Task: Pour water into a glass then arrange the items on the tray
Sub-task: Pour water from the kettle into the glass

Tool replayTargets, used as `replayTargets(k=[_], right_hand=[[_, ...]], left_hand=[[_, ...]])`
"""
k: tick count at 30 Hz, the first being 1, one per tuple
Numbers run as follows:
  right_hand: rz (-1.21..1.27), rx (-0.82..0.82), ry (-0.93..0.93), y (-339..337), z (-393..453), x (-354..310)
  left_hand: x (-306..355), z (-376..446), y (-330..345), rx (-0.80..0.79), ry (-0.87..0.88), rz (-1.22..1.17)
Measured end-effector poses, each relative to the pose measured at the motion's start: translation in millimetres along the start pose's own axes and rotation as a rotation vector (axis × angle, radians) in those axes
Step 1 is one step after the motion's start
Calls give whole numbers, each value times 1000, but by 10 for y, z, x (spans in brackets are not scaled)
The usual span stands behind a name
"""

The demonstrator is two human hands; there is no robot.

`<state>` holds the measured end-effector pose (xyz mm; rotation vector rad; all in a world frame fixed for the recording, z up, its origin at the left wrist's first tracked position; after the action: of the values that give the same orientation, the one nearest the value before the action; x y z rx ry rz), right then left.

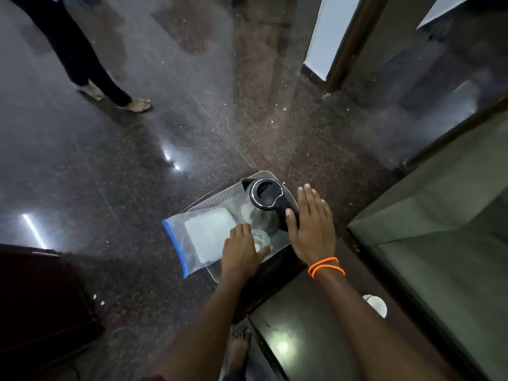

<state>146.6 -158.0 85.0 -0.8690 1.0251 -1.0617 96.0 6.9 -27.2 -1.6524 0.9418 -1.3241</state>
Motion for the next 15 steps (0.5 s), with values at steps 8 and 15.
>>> replayTargets(k=[8,15], right_hand=[[50,-9,77,314,-48,195],[375,19,332,532,-18,328]], left_hand=[[-156,64,375,-130,-145,-143],[-280,112,86,-96,25,-152]])
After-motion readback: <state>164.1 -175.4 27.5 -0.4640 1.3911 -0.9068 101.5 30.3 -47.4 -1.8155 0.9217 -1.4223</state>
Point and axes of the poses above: each hand's wrist, its own z-axis towards the middle knuckle, its own y-axis out of the palm, x = y × z, the point moved 10 cm from there along z, towards the middle knuckle, and after that the axes turned 9 degrees about x, right-handed, at the moved point
